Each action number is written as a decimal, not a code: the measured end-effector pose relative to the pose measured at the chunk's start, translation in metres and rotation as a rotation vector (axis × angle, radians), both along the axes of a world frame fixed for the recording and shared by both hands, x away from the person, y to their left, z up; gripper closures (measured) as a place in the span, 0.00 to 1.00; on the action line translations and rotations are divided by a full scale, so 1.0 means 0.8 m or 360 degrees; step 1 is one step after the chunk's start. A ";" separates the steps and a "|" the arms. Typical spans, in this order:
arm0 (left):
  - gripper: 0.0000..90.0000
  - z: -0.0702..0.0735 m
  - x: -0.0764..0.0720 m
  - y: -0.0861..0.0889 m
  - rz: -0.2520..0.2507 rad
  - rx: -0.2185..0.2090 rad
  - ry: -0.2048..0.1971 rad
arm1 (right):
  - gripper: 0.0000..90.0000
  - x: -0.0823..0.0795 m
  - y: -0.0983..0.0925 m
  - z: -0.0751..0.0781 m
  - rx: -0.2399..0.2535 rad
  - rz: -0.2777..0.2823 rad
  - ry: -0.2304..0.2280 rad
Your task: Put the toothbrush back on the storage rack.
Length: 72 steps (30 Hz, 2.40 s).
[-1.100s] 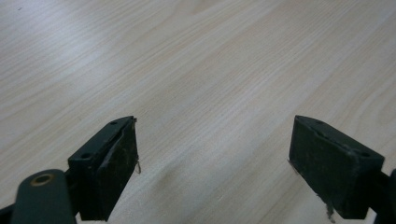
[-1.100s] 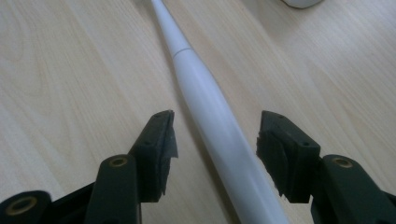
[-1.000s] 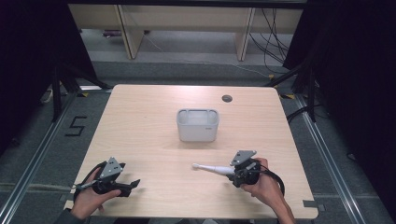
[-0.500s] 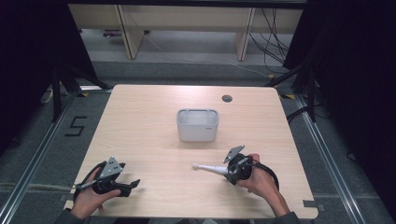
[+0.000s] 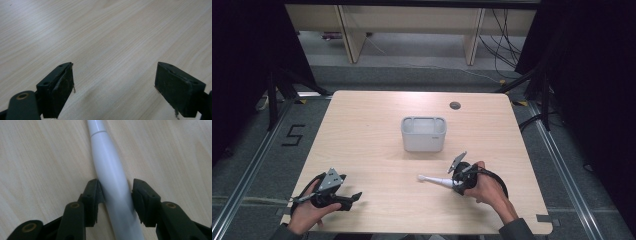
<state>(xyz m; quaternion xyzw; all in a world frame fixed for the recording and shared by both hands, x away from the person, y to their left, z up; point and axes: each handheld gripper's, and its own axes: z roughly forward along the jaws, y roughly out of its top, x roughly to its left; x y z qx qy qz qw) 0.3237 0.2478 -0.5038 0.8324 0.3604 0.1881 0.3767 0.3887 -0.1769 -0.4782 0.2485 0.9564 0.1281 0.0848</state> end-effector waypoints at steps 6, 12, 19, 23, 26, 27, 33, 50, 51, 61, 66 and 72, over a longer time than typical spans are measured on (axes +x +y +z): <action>0.17 0.000 0.000 0.000 -0.0007 -0.0005 0.0002 | 0.72 0.007 0.008 0.003 -0.0068 0.0041 0.0089; 0.17 0.000 0.000 0.000 -0.0006 -0.0008 -0.0001 | 0.73 0.013 0.016 0.004 -0.0129 -0.0008 0.0163; 0.17 0.001 0.000 0.000 -0.0006 -0.0003 -0.0001 | 0.73 0.021 0.024 0.004 -0.0208 0.0009 0.0197; 0.17 0.001 -0.001 -0.001 -0.0006 -0.0005 0.0000 | 0.74 0.022 0.027 0.004 -0.0218 0.0008 0.0228; 0.17 0.001 0.000 0.000 -0.0008 -0.0006 -0.0006 | 0.74 0.022 0.028 0.004 -0.0237 -0.0020 0.0214; 0.17 0.001 0.000 0.000 -0.0009 -0.0006 -0.0008 | 0.74 0.024 0.026 0.003 -0.0230 0.0018 0.0208; 0.17 0.000 0.000 0.000 -0.0006 -0.0006 -0.0002 | 0.74 0.019 0.025 0.005 -0.0218 -0.0064 0.0187; 0.17 0.001 0.000 0.000 -0.0001 -0.0007 -0.0001 | 0.74 -0.008 -0.014 0.047 0.0118 -0.0174 -0.0131; 0.17 0.001 0.000 0.000 0.0000 -0.0009 -0.0002 | 0.74 -0.009 -0.021 0.055 0.0246 -0.0192 -0.0145; 0.17 0.001 0.000 0.000 0.0011 -0.0023 -0.0001 | 0.74 -0.001 -0.040 0.079 0.0552 -0.0284 -0.0297; 0.17 0.001 0.000 0.001 0.0004 -0.0011 0.0003 | 0.74 0.006 -0.043 0.089 0.0712 -0.0283 -0.0353; 0.17 0.001 0.000 0.001 0.0008 -0.0026 0.0000 | 0.74 0.018 -0.041 0.097 0.0842 -0.0307 -0.0440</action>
